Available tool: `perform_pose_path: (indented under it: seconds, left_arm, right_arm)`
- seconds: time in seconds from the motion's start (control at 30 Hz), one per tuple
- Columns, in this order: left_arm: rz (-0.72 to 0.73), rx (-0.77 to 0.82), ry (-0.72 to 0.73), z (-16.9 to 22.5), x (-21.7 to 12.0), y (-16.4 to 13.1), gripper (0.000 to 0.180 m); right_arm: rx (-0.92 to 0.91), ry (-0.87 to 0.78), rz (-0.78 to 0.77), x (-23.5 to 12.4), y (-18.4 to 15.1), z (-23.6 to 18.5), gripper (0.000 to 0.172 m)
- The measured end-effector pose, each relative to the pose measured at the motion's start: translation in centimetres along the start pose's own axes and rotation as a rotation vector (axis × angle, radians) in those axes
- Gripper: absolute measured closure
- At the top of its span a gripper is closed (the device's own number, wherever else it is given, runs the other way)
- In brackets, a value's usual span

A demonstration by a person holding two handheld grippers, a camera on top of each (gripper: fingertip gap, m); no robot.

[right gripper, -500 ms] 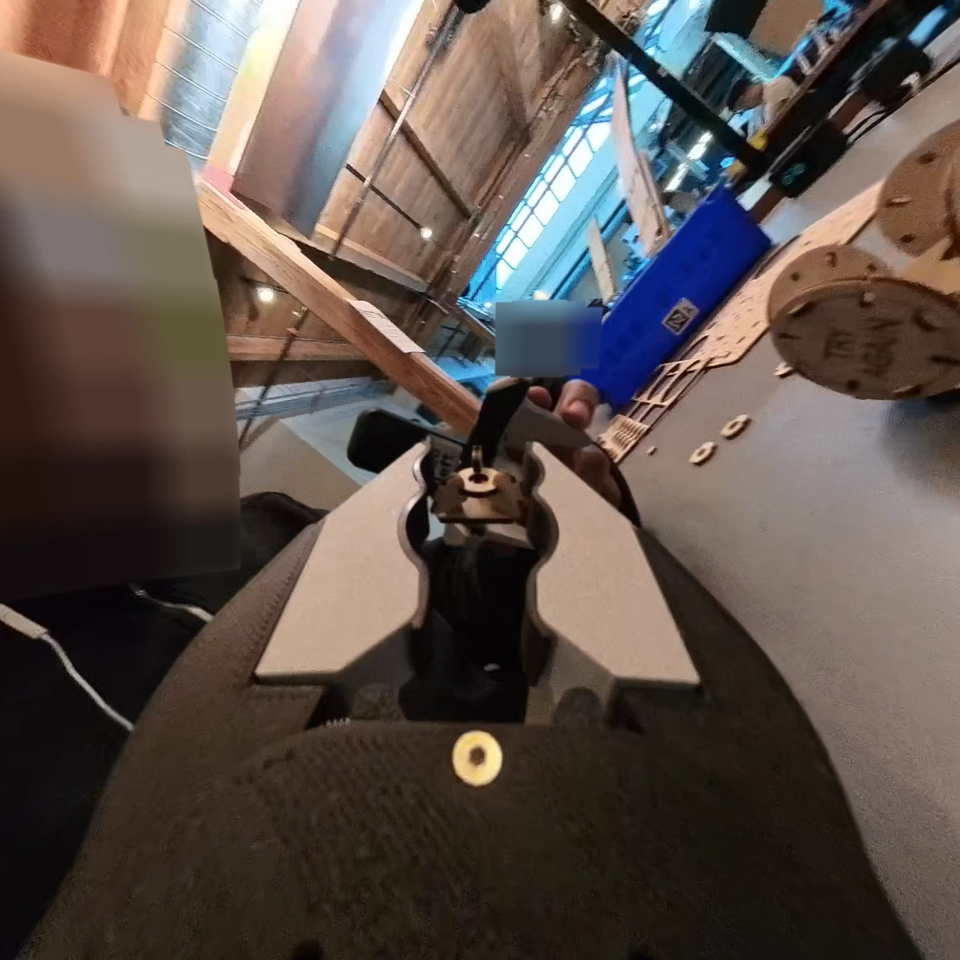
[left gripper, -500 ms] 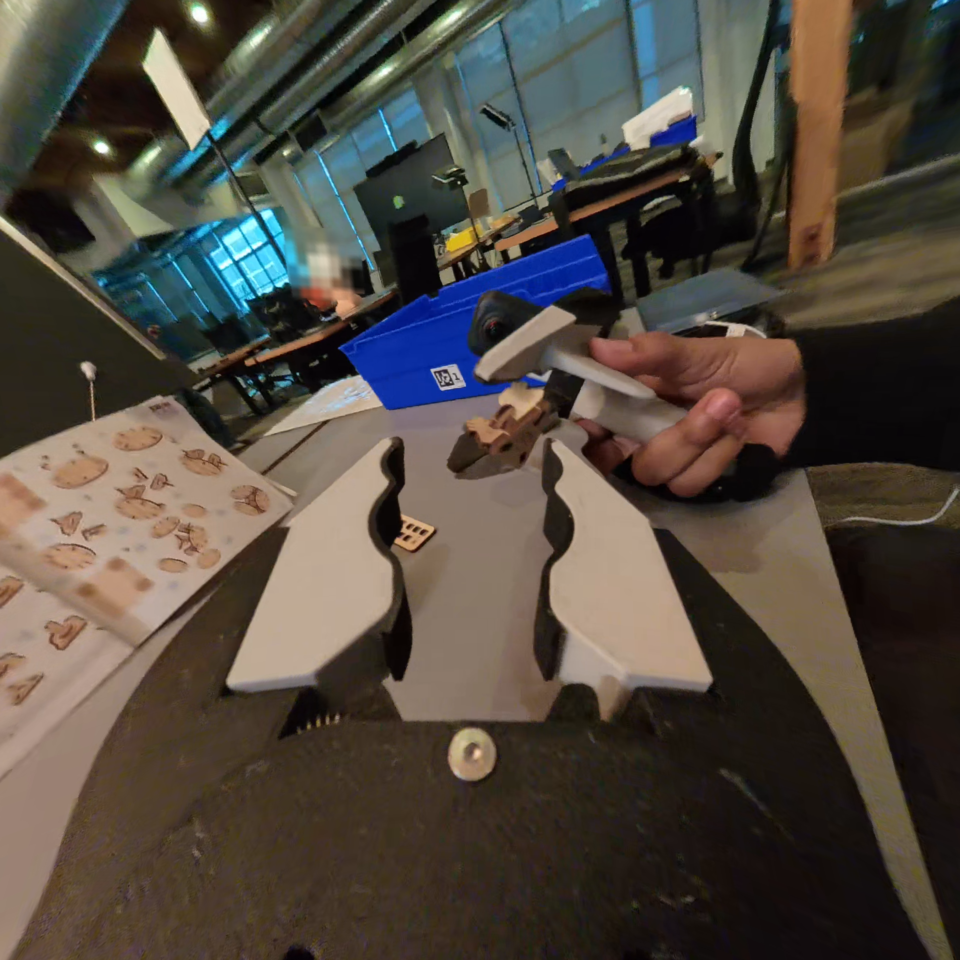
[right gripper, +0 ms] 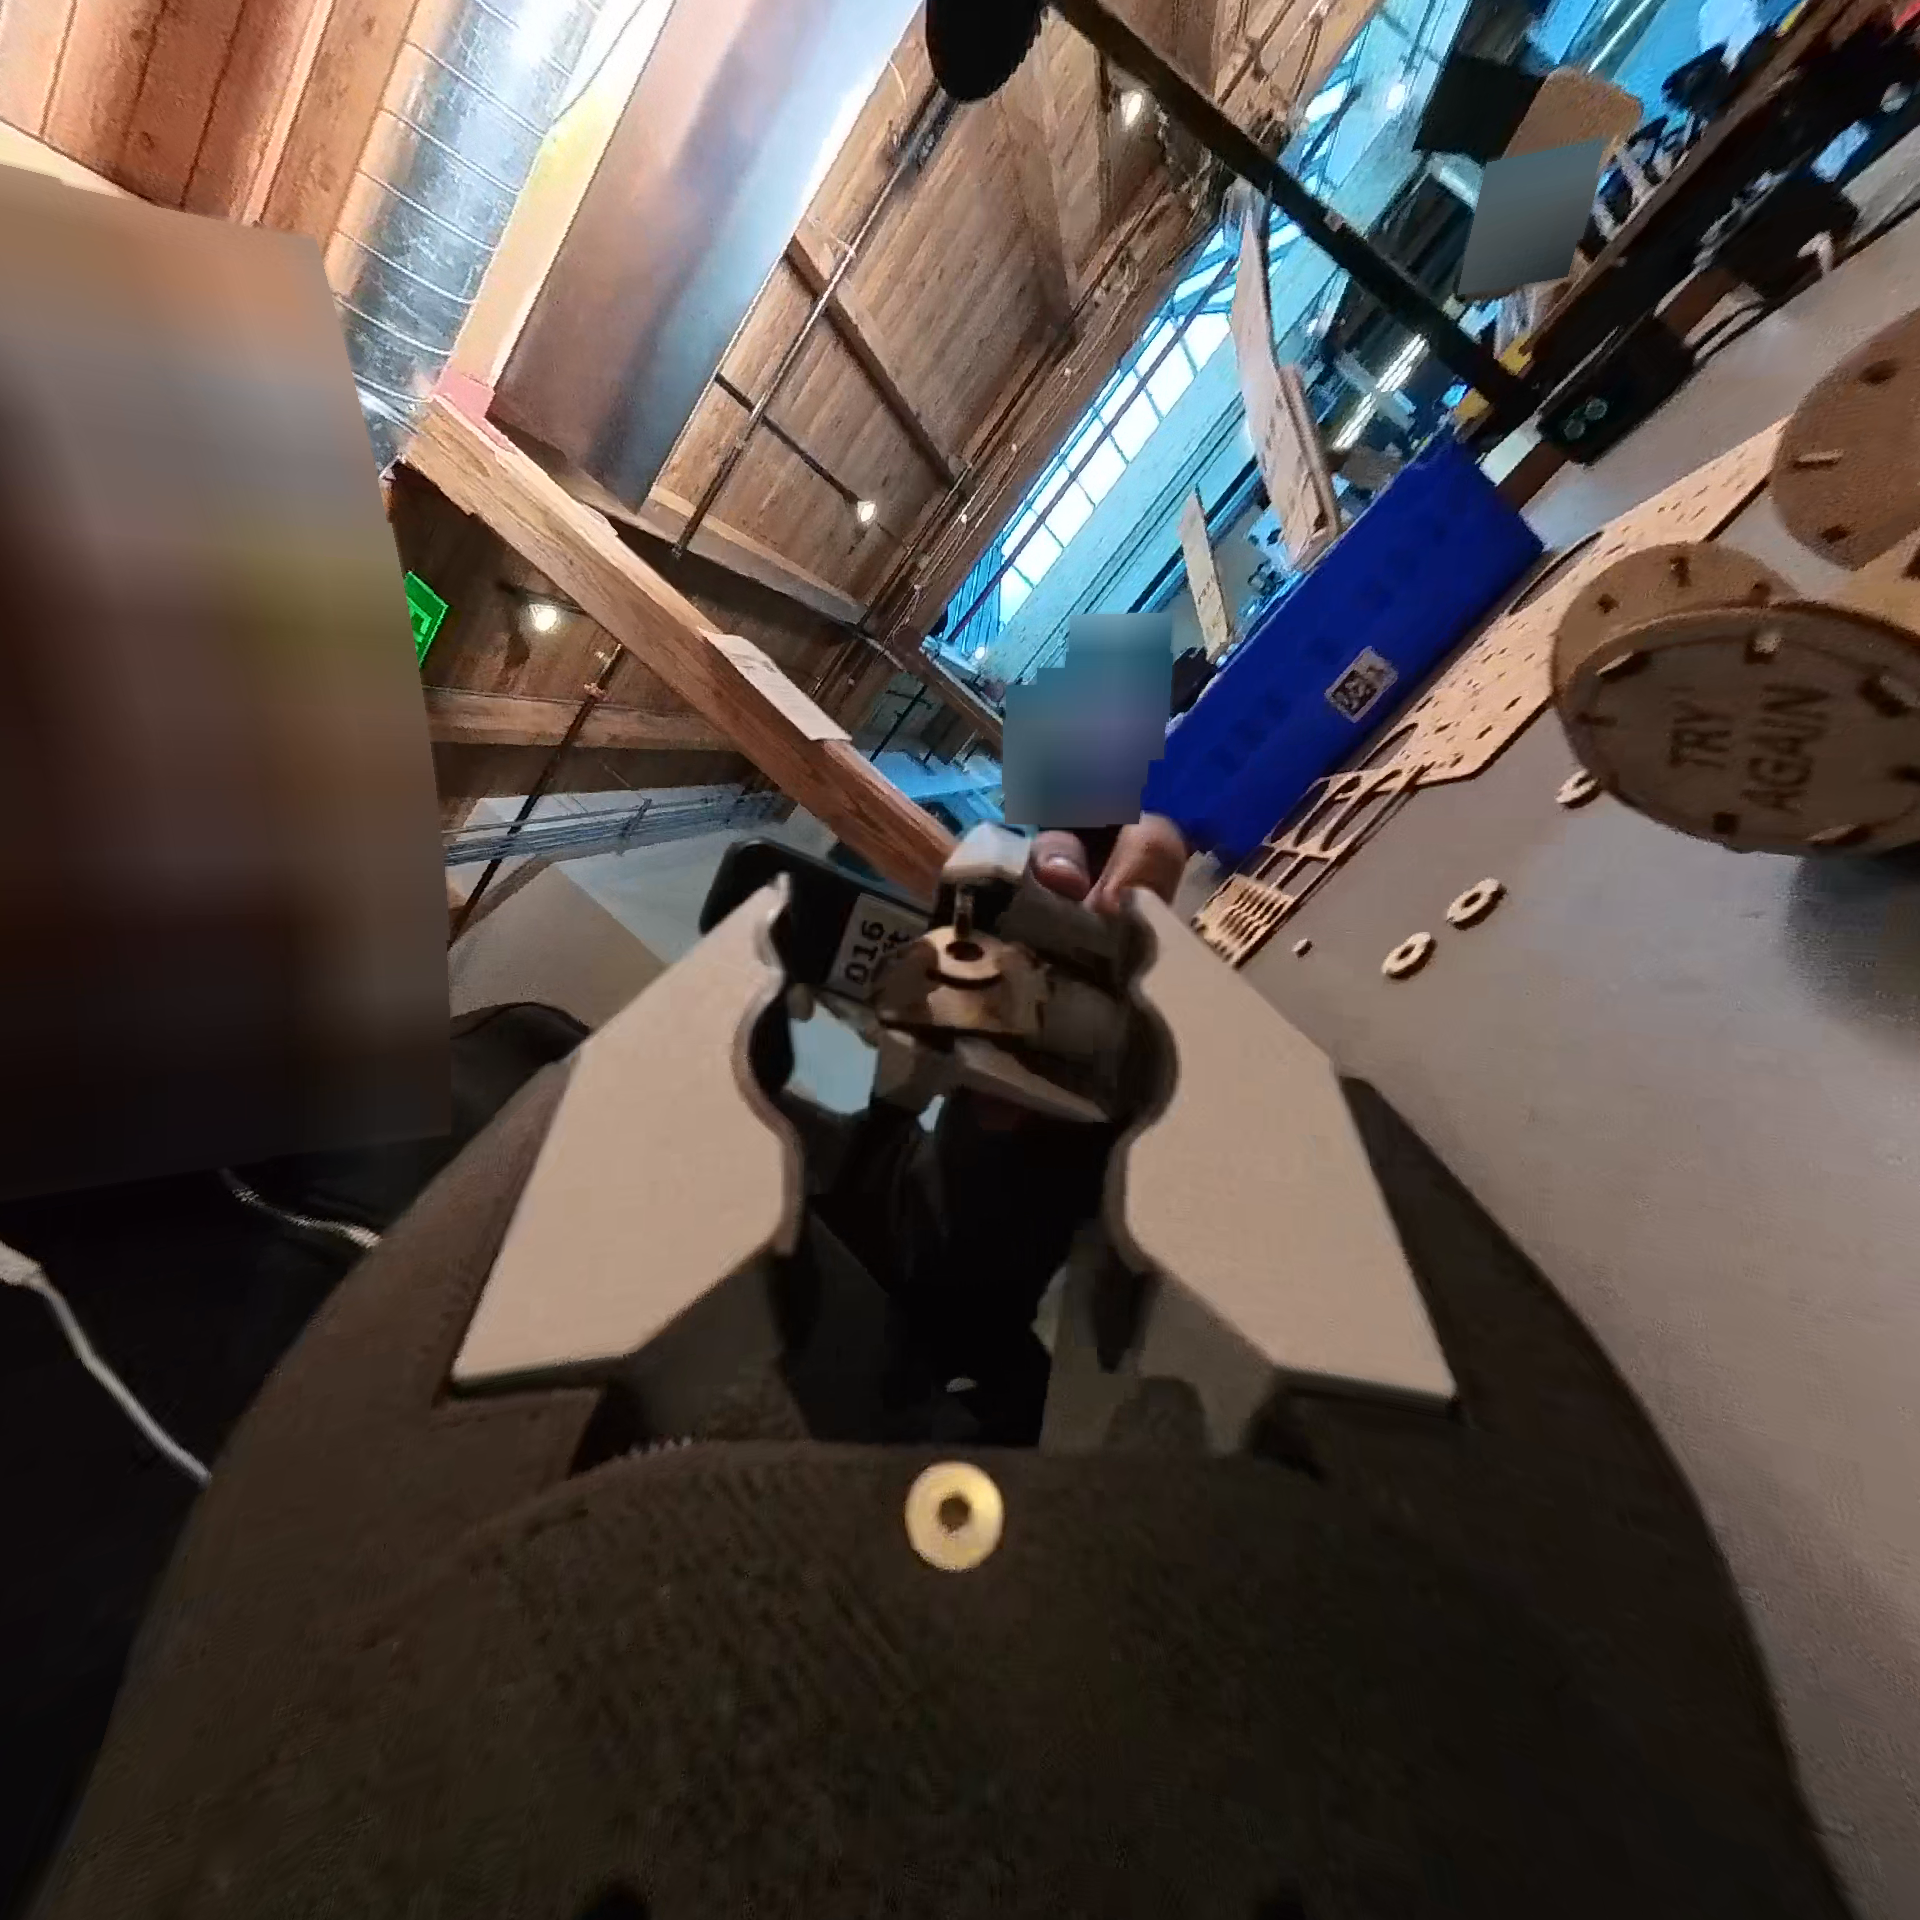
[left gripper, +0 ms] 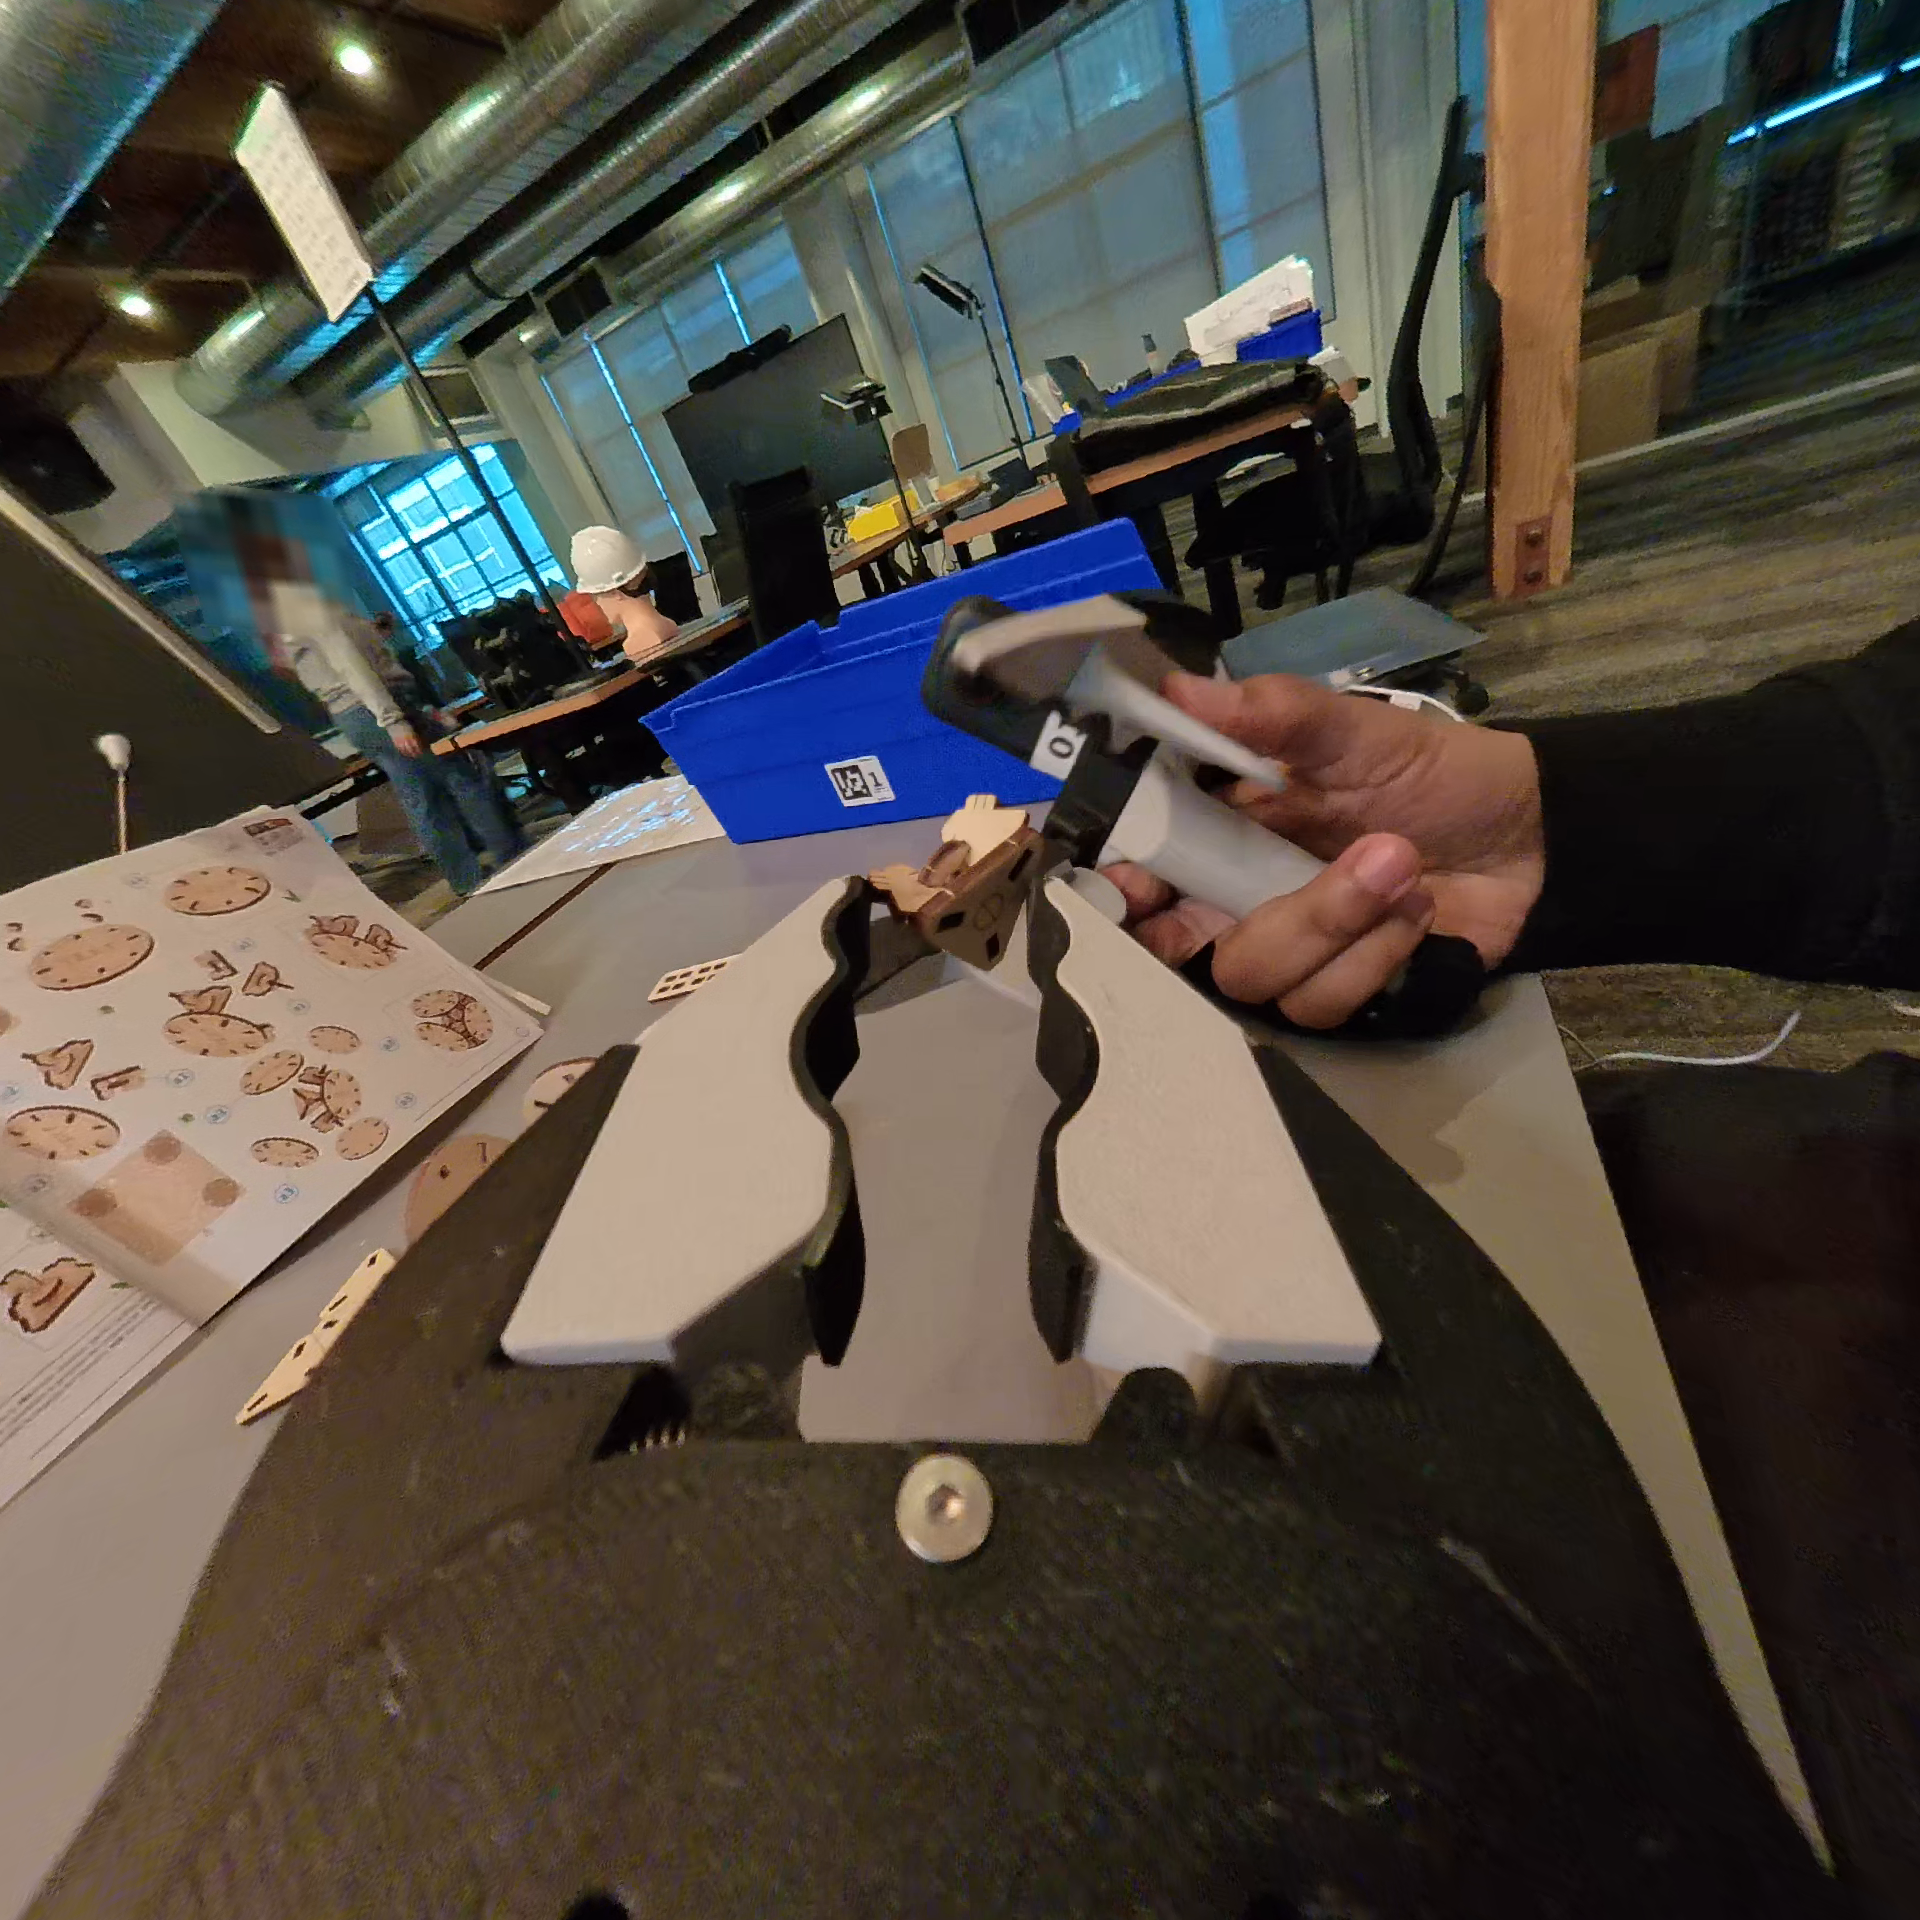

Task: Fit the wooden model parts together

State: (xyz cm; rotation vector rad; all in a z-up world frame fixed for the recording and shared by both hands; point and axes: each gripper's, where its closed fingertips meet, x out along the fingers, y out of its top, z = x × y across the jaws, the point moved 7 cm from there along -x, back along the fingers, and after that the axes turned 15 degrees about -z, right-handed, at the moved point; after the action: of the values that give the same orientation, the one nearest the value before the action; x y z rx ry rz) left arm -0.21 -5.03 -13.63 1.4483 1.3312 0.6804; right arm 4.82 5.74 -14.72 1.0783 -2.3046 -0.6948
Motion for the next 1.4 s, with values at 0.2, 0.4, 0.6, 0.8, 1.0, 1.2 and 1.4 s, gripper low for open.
perform_pose_path:
  seconds: [0.2, 0.4, 0.6, 0.8, 1.0, 1.2, 1.4]
  left_arm:
    - [0.035, -0.094, 0.011, -1.1, -0.5, 0.1, 0.155]
    - [0.061, -0.121, -0.024, -1.1, -0.7, 0.3, 0.155]
    - [0.113, -0.153, -0.144, -0.5, -1.1, 0.8, 0.155]
    - [0.134, -0.216, -0.182, -1.0, -1.4, 0.8, 0.155]
    - [0.128, -0.188, -0.183, -0.6, -1.2, 0.8, 0.155]
    - [0.12, -0.164, -0.147, -0.7, -1.0, 0.8, 0.155]
    - [0.108, -0.273, -0.182, -1.1, -0.5, 0.5, 0.148]
  right_arm:
    - [-0.589, -0.425, 0.056, -0.7, 0.5, -3.6, 0.096]
    - [-0.861, -0.665, -0.087, 1.7, -1.3, -4.0, 0.113]
    - [-0.858, -0.573, -0.062, 1.2, -1.3, -4.8, 0.153]
    - [-0.89, -0.567, -0.068, 1.4, -1.6, -5.0, 0.145]
    - [-0.819, -0.552, -0.061, 1.2, -1.2, -4.4, 0.14]
    - [-0.746, -0.487, -0.075, 1.2, -1.1, -4.0, 0.154]
    - [-0.685, -0.455, -0.065, 0.9, -0.8, -3.6, 0.155]
